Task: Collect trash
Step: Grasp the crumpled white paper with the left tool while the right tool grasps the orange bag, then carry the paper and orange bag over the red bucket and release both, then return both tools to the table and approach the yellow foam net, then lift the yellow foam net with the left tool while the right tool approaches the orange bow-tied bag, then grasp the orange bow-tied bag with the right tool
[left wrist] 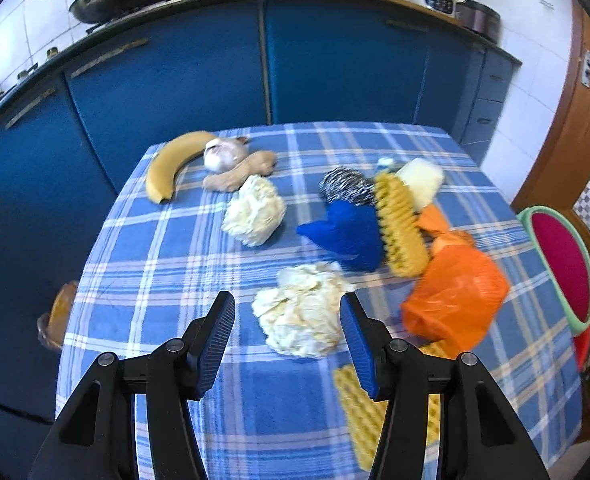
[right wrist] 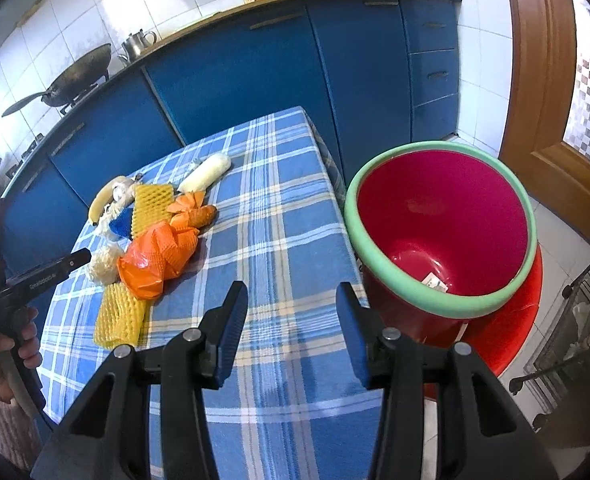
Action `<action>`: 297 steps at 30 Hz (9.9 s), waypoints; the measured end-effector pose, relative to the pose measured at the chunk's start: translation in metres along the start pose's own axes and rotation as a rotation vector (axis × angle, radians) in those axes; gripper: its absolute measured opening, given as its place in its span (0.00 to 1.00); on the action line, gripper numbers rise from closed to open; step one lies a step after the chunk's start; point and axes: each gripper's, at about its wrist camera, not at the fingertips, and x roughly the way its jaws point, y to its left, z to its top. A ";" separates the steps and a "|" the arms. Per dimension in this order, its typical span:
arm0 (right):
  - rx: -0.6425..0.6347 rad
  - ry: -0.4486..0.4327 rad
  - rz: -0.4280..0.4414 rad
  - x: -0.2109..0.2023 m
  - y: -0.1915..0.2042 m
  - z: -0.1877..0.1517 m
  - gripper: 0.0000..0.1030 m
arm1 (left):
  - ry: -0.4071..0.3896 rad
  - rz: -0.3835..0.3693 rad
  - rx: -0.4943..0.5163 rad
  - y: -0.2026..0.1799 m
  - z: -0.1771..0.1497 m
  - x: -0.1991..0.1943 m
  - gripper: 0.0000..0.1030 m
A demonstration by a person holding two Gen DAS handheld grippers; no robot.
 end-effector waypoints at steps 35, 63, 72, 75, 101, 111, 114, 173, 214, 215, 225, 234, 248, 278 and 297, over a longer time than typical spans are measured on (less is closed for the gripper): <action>-0.115 0.089 0.097 0.064 0.097 0.018 0.55 | -0.047 -0.126 -0.101 0.021 -0.011 0.008 0.42; -0.201 0.051 0.127 0.077 0.128 0.022 0.11 | -0.086 -0.097 -0.093 0.022 -0.018 -0.009 0.42; -0.192 -0.033 0.141 0.034 0.117 0.025 0.11 | -0.124 -0.114 -0.065 0.009 -0.015 -0.033 0.42; -0.187 -0.060 0.130 0.020 0.111 0.025 0.11 | -0.140 -0.129 -0.050 0.005 -0.013 -0.041 0.43; 0.008 -0.189 -0.048 -0.042 -0.023 0.036 0.11 | -0.128 -0.343 0.156 -0.140 0.015 -0.064 0.43; 0.112 -0.167 -0.118 -0.034 -0.091 0.036 0.11 | -0.104 -0.416 0.295 -0.227 0.019 -0.049 0.43; 0.143 -0.152 -0.135 -0.027 -0.110 0.036 0.11 | -0.085 -0.439 0.319 -0.250 0.019 -0.039 0.43; 0.192 -0.150 -0.032 -0.062 -0.089 0.001 0.37 | -0.045 -0.337 0.246 -0.197 -0.008 -0.052 0.59; 0.030 -0.010 0.062 -0.024 0.005 -0.030 0.39 | 0.115 -0.182 0.025 -0.063 -0.072 -0.010 0.27; 0.028 -0.007 0.063 -0.023 0.005 -0.030 0.39 | 0.100 -0.183 0.041 -0.064 -0.072 -0.011 0.23; 0.003 0.016 0.066 -0.012 0.017 -0.026 0.39 | 0.034 -0.183 0.037 -0.051 -0.062 -0.023 0.10; -0.051 0.032 0.075 0.004 0.044 -0.009 0.39 | -0.060 -0.122 -0.019 -0.015 -0.029 -0.037 0.10; -0.075 0.104 0.085 0.067 0.083 0.034 0.41 | -0.145 -0.072 -0.135 0.037 0.021 -0.029 0.10; -0.078 0.110 0.096 0.157 0.123 0.055 0.26 | -0.127 -0.117 -0.204 0.059 0.026 0.012 0.11; -0.027 0.009 0.109 0.067 0.085 0.026 0.21 | -0.143 -0.170 -0.121 0.010 0.011 -0.031 0.11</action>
